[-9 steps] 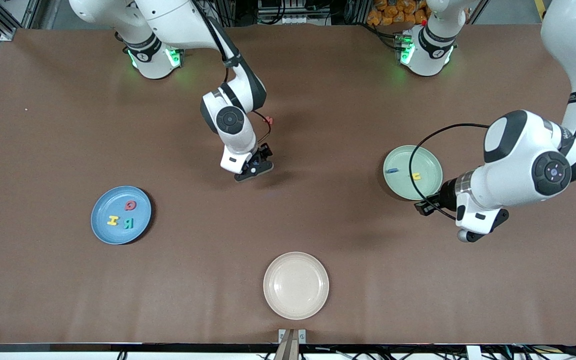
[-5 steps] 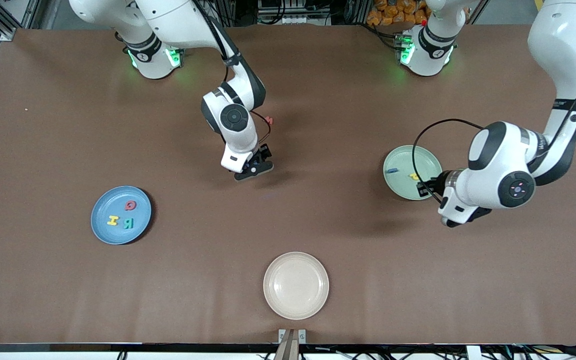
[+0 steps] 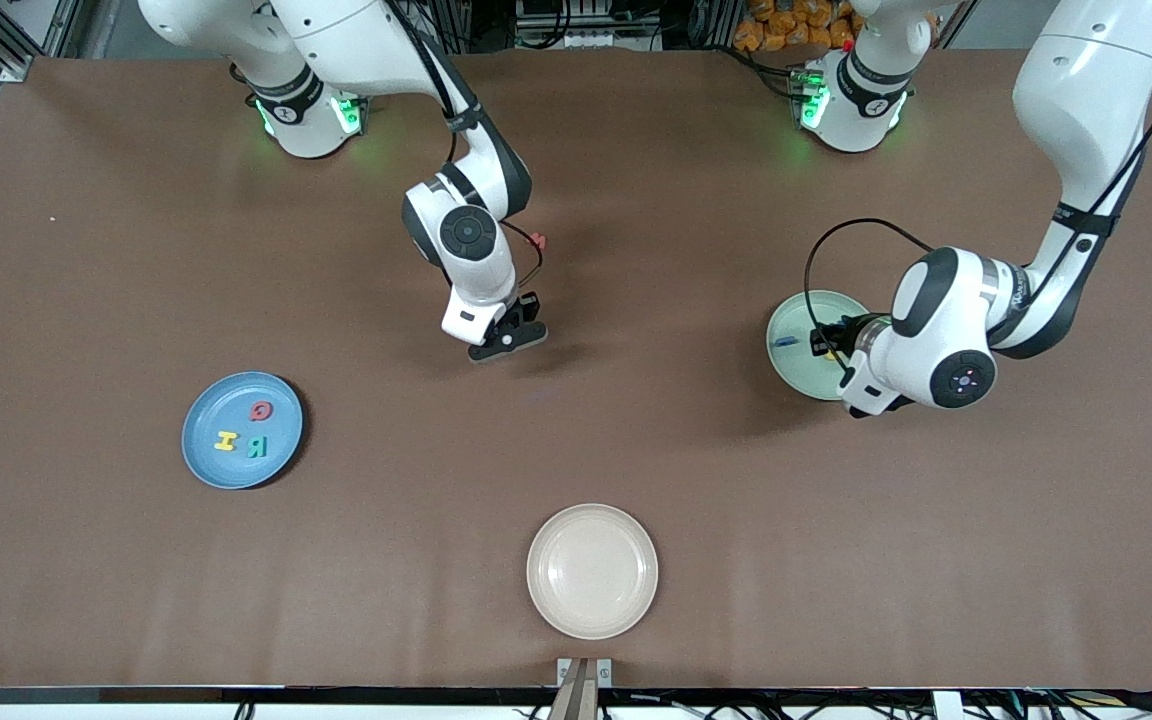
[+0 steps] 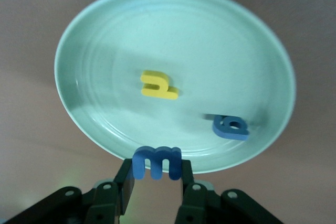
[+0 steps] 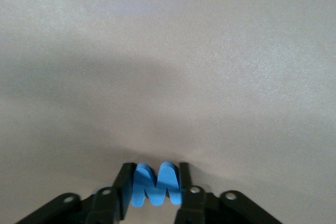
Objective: Sort uppercase to blue plate, lowercase to green plate
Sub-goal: 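Carry the blue m to the green plate with the left gripper, then open the left gripper over green plate while the right gripper carries M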
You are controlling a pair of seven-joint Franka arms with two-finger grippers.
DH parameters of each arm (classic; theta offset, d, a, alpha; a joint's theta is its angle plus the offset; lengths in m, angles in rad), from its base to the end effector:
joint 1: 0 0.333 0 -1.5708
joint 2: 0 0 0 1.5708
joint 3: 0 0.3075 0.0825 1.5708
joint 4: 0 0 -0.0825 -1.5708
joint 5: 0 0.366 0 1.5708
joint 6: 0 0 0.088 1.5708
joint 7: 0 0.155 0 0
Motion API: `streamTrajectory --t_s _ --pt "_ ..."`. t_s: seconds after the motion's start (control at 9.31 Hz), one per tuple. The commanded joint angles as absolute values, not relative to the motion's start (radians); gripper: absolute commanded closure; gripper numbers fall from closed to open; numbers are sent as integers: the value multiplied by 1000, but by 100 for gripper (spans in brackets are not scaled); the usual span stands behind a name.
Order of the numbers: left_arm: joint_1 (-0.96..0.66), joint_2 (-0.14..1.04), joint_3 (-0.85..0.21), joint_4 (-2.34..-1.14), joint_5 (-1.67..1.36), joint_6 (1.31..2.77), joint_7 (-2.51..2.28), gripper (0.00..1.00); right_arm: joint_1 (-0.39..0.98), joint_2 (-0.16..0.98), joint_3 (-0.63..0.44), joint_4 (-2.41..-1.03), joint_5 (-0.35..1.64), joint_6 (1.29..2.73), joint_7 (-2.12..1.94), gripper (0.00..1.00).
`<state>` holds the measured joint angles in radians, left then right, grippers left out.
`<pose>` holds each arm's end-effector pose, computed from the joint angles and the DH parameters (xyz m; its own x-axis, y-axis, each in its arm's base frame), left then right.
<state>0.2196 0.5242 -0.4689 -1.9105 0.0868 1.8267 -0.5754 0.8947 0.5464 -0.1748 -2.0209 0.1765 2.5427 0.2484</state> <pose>0.5035 -0.1229 0.1821 0.8109 0.2654 -0.5216 0.2264 -0.9641 -0.1387 0.4396 0.3848 0.1379 0.9395 0.3422 -0.0130 0.3422 -0.9396 -0.0040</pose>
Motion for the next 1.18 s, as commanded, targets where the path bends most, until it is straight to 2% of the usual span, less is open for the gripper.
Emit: streamTrajectory --t_s 0.0,0.11,0.21,0.43,0.75,1.07 --pt "145 494 -382 -1953 55 1833 -517 86 899 532 -173 -2037 166 2554 275 100" --pt "137 495 -373 -1963 55 1833 -512 79 891 520 -173 -2037 166 2553 275 100" --pt "130 495 -373 -1962 40 1833 -511 42 879 497 -175 -2036 166 2543 276 100" --pt "101 488 -353 -1954 38 1833 -512 28 789 448 -175 -2036 164 2522 258 100" --pt "69 460 -336 -1898 35 1832 -512 24 602 408 -176 -2034 144 2508 171 100" --pt "22 404 -325 -1815 32 1824 -515 24 370 393 -175 -2029 -45 2510 79 100"
